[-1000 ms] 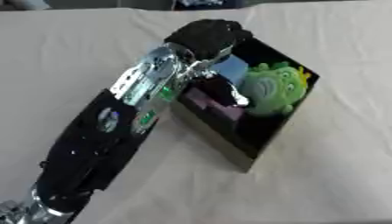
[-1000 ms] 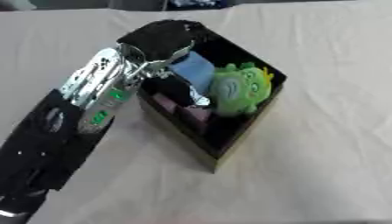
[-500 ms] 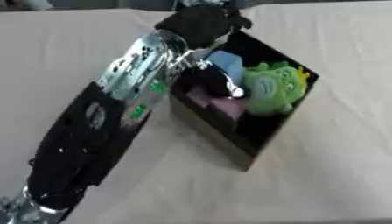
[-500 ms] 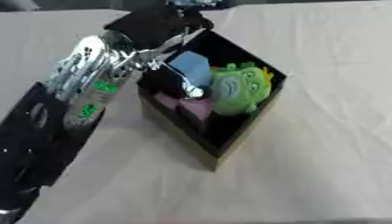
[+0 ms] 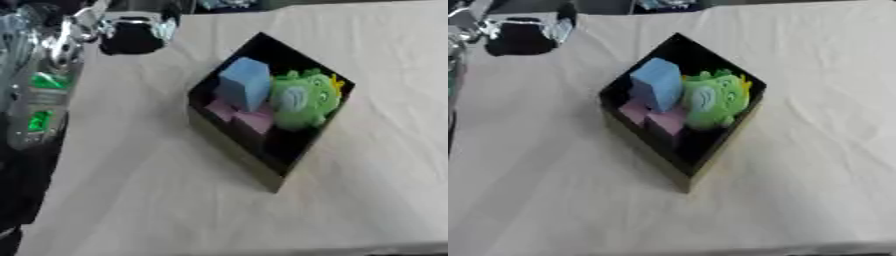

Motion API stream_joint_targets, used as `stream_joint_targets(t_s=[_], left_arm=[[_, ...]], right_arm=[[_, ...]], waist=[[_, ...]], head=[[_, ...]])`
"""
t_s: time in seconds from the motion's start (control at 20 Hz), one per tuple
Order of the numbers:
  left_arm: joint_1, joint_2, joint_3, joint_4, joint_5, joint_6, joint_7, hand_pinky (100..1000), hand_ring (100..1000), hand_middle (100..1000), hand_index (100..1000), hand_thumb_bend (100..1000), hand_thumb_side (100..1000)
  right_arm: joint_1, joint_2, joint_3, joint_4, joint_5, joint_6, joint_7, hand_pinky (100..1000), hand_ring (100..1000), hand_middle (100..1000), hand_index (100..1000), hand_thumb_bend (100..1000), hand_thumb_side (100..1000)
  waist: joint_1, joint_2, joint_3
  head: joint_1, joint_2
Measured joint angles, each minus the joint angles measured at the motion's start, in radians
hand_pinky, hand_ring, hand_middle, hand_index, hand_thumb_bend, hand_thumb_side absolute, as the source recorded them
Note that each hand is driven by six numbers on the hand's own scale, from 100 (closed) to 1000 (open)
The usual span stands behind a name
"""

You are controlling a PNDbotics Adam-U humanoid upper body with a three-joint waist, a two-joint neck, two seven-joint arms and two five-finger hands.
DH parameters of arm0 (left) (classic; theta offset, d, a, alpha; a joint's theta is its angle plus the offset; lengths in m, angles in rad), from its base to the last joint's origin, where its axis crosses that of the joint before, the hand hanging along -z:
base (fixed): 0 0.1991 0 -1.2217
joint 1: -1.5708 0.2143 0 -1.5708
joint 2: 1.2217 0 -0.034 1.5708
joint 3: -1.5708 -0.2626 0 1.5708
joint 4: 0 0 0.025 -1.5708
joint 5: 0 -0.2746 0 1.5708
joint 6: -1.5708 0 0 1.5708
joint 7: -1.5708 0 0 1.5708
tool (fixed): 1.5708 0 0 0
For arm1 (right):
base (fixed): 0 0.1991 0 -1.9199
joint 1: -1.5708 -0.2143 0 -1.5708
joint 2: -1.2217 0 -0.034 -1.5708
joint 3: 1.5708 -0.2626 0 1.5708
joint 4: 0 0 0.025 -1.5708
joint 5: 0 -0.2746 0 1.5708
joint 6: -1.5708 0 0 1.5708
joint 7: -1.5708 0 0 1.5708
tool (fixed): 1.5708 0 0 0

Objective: Pick up objects on the table and place them in the box.

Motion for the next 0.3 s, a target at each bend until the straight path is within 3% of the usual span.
stream_joint_targets(t_s=[0.3], left_arm=[[0.031,0.03,0.154,-0.049,0.084,0.074,0.093,818,817,776,866,213,375]], right_arm=[[-0.001,0.0,0.0,0.0,0.006,-0.021,-0.004,866,801,565,762,100,551]], waist=[[-0.001,0.001,-0.001]], head=[[0.005,-0.002]])
